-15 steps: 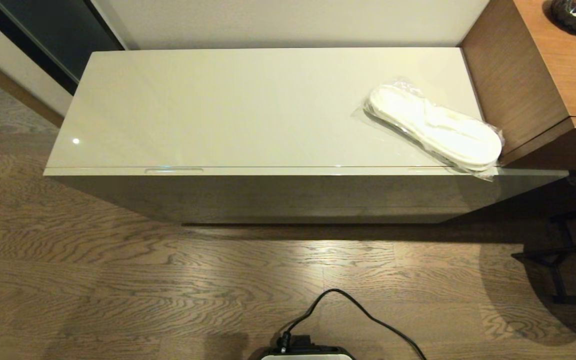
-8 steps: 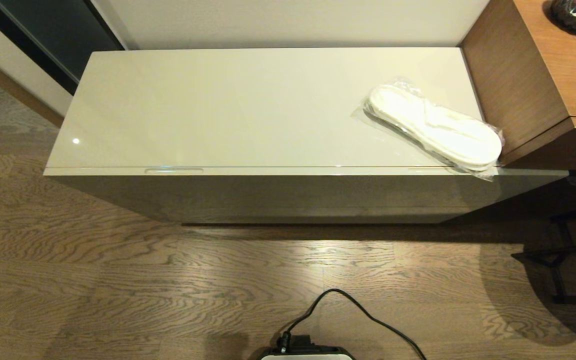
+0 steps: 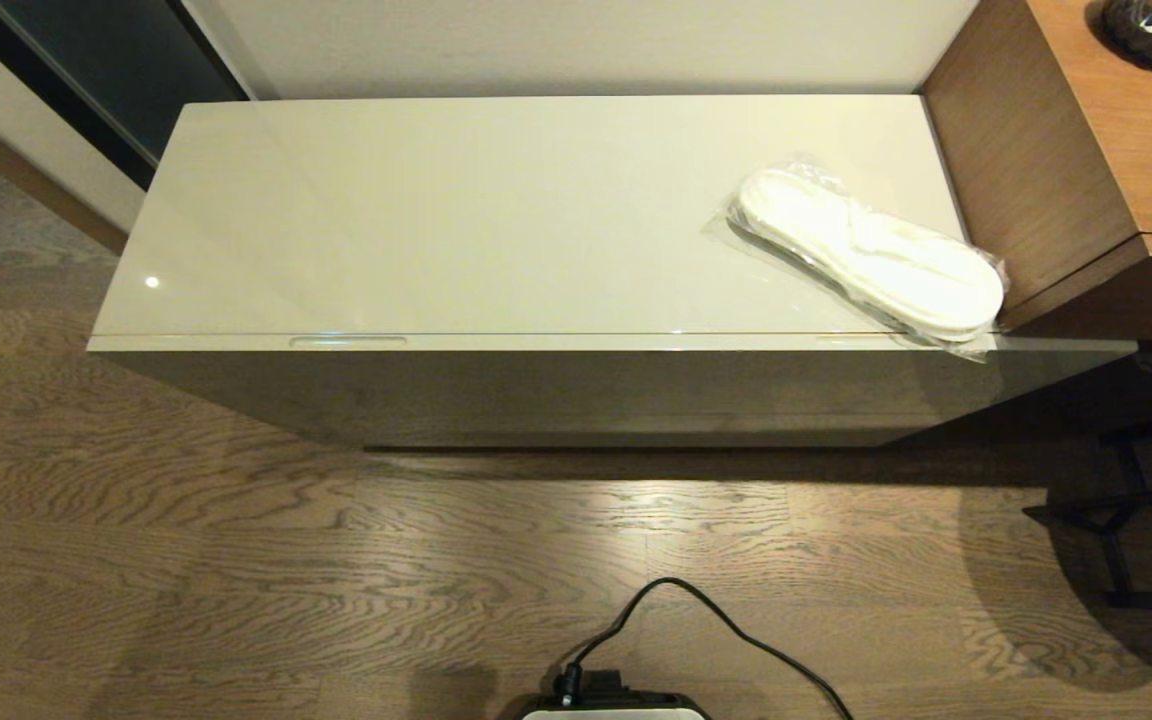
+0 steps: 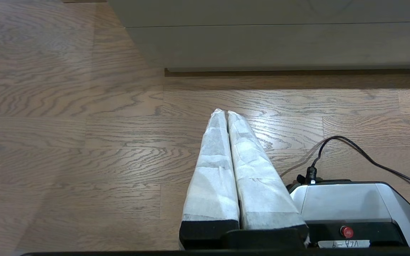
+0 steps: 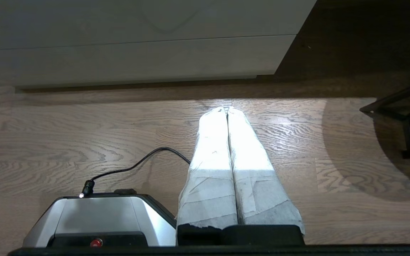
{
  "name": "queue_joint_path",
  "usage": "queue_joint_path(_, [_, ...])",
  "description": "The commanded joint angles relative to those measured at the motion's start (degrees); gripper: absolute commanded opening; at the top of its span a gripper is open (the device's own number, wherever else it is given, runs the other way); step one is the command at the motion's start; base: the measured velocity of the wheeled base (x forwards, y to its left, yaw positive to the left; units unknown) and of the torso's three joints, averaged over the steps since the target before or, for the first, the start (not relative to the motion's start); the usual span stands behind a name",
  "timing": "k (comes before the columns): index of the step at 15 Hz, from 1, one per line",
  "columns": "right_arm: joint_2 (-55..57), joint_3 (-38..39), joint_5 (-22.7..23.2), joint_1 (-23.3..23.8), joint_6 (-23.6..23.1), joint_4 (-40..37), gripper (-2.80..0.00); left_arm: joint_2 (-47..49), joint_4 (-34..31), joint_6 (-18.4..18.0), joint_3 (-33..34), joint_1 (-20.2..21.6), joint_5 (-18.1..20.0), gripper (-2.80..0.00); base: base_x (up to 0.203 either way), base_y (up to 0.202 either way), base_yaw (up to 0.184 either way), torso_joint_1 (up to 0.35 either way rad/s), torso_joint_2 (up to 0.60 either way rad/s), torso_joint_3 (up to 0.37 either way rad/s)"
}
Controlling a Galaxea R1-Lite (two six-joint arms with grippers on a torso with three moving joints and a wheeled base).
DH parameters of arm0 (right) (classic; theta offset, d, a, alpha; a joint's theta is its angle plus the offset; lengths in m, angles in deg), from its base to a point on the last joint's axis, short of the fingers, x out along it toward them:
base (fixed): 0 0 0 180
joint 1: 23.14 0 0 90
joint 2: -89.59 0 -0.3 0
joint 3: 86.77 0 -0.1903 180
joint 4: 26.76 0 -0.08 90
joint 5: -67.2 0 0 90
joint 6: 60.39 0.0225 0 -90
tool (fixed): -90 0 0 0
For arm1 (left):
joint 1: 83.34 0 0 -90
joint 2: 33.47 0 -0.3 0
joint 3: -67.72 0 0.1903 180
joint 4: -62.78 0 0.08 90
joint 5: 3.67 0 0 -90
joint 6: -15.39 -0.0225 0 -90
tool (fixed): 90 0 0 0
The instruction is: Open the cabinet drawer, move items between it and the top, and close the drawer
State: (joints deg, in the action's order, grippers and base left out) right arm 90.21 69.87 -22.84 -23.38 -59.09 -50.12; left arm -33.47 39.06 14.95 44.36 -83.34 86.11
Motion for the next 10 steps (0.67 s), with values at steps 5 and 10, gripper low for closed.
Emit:
queue_joint_path(5, [0.08, 0.18, 0.05, -0.02, 0.03, 0.00, -2.80, 0.09, 0.00, 0.00, 0.00, 0.00, -0.04, -2.80, 0.000, 0.000, 0.000, 0.000, 0.00, 0.000])
queue_joint_path(10, [0.08, 0.18, 0.05, -0.02, 0.03, 0.00, -2.80, 0.09, 0.00, 0.00, 0.00, 0.00, -0.04, -2.80, 0.000, 0.000, 0.000, 0.000, 0.00, 0.000])
